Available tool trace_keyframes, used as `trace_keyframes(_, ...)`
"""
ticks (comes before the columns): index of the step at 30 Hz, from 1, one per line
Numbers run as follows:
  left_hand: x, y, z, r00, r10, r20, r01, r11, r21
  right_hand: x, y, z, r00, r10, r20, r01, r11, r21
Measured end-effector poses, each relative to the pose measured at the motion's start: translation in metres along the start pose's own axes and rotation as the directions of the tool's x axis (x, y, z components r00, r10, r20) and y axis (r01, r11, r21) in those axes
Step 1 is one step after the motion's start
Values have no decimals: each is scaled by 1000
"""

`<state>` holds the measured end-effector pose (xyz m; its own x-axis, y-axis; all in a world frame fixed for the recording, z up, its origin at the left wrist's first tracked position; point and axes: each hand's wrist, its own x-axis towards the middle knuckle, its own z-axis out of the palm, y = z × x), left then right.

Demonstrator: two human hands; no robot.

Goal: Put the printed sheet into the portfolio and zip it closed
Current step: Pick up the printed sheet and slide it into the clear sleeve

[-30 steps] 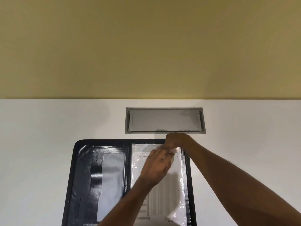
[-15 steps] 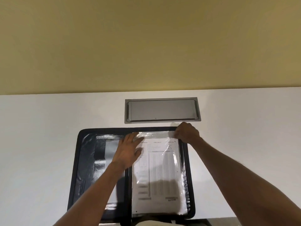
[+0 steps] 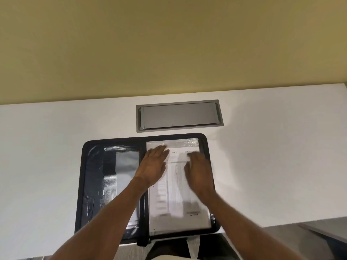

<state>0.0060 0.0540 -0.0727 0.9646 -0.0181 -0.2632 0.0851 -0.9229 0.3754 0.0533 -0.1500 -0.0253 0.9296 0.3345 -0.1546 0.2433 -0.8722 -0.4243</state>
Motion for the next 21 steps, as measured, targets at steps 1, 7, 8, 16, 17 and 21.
trace_keyframes(1, 0, 2, 2, 1000, 11, -7, -11, 1000, 15, -23, -6, 11, 998, -57, 40, 58, 998, -39)
trace_keyframes(7, 2, 11, 10, 1000, -15, 6, 14, 998, 65, -112, 10, 50, 966, -145, 212, 173, 977, -123)
trace_keyframes(8, 1, 11, 11, 1000, -9, 16, 8, 998, 62, -118, 18, 49, 968, -122, 221, 158, 975, -155)
trace_keyframes(16, -39, -23, -9, 961, -166, -222, 174, 984, 21, -148, 79, 38, 977, -32, 210, 94, 951, -294)
trace_keyframes(17, -47, -34, -15, 935, -242, -260, 252, 968, 7, -150, 84, 37, 976, -28, 215, 97, 944, -316)
trace_keyframes(21, -85, -86, -23, 775, -550, -311, 558, 827, -70, -151, 93, 36, 967, -13, 254, 97, 942, -322)
